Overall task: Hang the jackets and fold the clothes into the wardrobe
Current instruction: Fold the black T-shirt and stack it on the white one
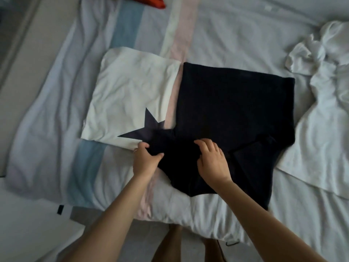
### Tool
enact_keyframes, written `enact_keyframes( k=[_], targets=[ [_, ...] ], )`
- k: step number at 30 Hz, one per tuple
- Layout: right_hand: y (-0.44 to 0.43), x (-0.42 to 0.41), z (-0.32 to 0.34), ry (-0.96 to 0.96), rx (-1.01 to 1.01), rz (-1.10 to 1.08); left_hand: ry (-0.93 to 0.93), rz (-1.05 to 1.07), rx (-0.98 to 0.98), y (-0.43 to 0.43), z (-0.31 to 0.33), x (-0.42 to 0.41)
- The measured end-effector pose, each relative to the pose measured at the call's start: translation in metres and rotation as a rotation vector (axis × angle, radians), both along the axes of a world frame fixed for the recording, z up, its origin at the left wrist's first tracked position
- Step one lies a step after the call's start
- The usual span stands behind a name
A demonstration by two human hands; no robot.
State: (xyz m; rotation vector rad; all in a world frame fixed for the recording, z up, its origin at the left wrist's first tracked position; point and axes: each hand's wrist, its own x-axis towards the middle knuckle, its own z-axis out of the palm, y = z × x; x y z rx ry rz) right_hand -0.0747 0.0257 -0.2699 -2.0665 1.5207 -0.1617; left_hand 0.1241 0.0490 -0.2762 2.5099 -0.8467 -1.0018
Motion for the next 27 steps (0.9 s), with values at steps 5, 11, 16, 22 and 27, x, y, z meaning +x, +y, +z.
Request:
enact_keyframes(
  k=[5,11,16,22,27],
  targets=[
    [-0.004,0.029,-0.001,-0.208,0.425,-0.072,0.176,0.001,-0.005,0.001,0.004,0.003],
    [-0.014,0.043,-0.010,-0.280,0.613,-0.251,0.347,-0.038,-0.251,0.001,0.027,-0.007],
    [-0.021,0.037,0.006,-0.732,0.957,-0.627,0.474,-0.276,-0.349,0.004,0.035,-0.035],
    [-0.012,0.001,0.008,-0.962,0.984,-1.005,0.597,-0.626,-0.196,-0.005,0.040,-0.073],
    [0.011,-0.013,0.002,-0.269,0.486,-0.617,0.135,-0.675,-0.427,-0.025,0.023,-0.062]
  ],
)
